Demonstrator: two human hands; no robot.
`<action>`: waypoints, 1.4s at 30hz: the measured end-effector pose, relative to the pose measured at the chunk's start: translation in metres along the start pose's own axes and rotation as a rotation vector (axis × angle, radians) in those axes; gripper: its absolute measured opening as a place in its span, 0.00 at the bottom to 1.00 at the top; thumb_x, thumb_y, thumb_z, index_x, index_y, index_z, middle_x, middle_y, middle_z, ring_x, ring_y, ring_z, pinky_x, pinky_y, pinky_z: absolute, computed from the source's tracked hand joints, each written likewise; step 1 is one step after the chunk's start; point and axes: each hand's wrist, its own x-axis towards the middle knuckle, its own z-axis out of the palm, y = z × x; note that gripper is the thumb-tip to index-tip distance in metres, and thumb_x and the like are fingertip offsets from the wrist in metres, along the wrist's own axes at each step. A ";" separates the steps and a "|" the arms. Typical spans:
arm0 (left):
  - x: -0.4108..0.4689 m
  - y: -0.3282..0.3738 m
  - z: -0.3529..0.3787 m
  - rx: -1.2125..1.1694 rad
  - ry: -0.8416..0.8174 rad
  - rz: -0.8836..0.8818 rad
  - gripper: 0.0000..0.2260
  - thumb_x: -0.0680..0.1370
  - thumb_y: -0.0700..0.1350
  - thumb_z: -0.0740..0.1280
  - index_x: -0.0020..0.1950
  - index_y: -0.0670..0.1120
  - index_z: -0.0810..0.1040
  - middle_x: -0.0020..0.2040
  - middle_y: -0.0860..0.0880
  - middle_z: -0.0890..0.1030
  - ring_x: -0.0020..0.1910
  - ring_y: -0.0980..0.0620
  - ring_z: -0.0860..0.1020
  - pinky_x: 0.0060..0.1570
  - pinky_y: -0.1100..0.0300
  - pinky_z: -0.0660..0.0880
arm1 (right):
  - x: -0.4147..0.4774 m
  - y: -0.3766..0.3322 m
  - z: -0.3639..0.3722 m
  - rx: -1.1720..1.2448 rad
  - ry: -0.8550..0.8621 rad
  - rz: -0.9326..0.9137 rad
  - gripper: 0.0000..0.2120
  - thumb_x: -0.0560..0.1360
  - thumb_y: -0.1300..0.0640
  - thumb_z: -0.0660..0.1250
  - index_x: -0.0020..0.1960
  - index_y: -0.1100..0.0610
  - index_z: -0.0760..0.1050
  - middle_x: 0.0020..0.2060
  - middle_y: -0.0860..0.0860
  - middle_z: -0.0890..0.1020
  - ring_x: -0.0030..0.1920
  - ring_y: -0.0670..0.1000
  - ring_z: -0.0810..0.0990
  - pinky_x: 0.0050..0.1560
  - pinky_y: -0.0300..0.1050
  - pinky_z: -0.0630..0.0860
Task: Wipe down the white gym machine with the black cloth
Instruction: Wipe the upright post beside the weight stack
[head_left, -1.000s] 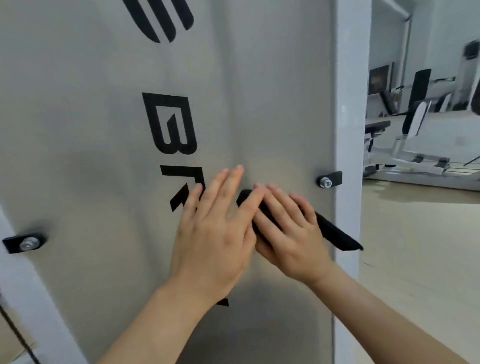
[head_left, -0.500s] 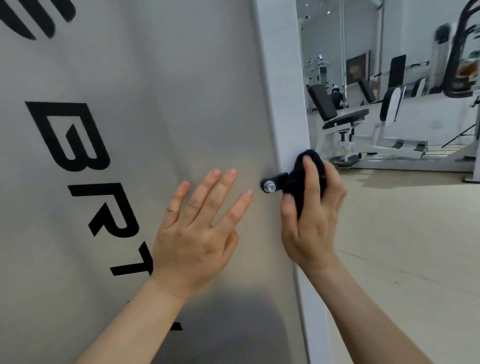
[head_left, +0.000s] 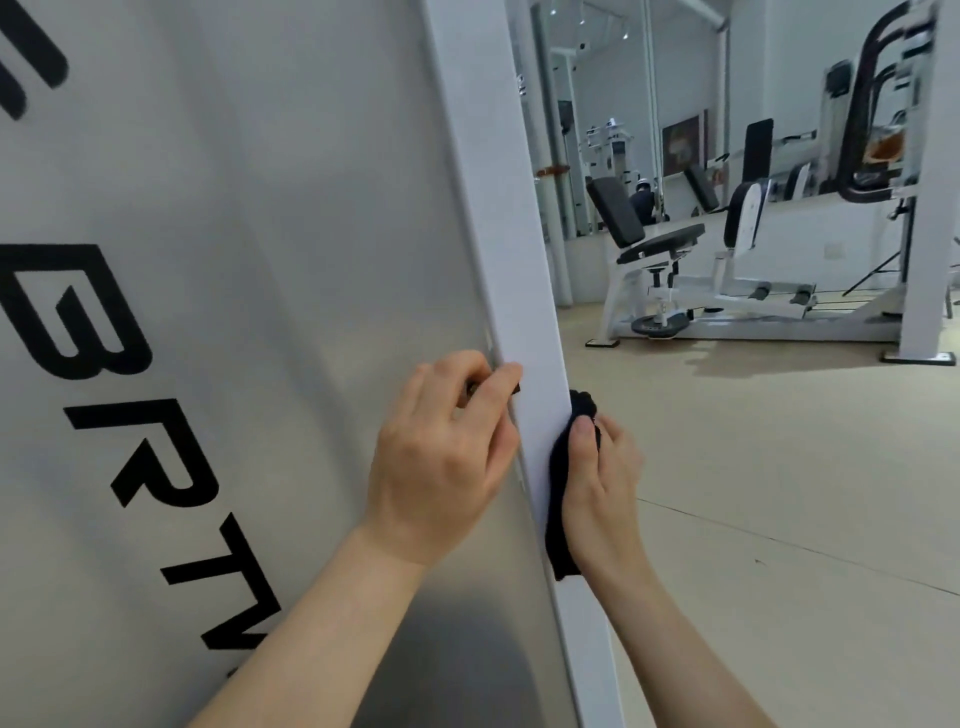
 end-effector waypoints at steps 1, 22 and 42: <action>-0.002 -0.001 0.000 -0.008 0.007 0.003 0.10 0.77 0.37 0.65 0.54 0.40 0.84 0.46 0.42 0.80 0.39 0.42 0.76 0.41 0.51 0.75 | 0.006 -0.005 -0.001 -0.055 0.004 0.015 0.22 0.77 0.38 0.48 0.50 0.50 0.75 0.53 0.48 0.70 0.61 0.53 0.69 0.66 0.46 0.62; -0.026 0.002 -0.008 -0.109 -0.069 0.001 0.20 0.68 0.26 0.60 0.53 0.36 0.83 0.60 0.36 0.78 0.53 0.36 0.77 0.60 0.52 0.72 | -0.033 0.017 0.012 0.101 0.167 0.242 0.20 0.79 0.41 0.48 0.48 0.53 0.73 0.44 0.48 0.78 0.48 0.53 0.76 0.50 0.46 0.69; -0.139 0.057 -0.011 -0.422 -0.799 -0.292 0.19 0.79 0.43 0.59 0.70 0.50 0.72 0.60 0.53 0.78 0.56 0.51 0.77 0.54 0.56 0.74 | -0.092 0.056 0.015 0.306 0.213 0.389 0.22 0.82 0.46 0.51 0.74 0.50 0.66 0.69 0.43 0.72 0.70 0.42 0.69 0.74 0.50 0.63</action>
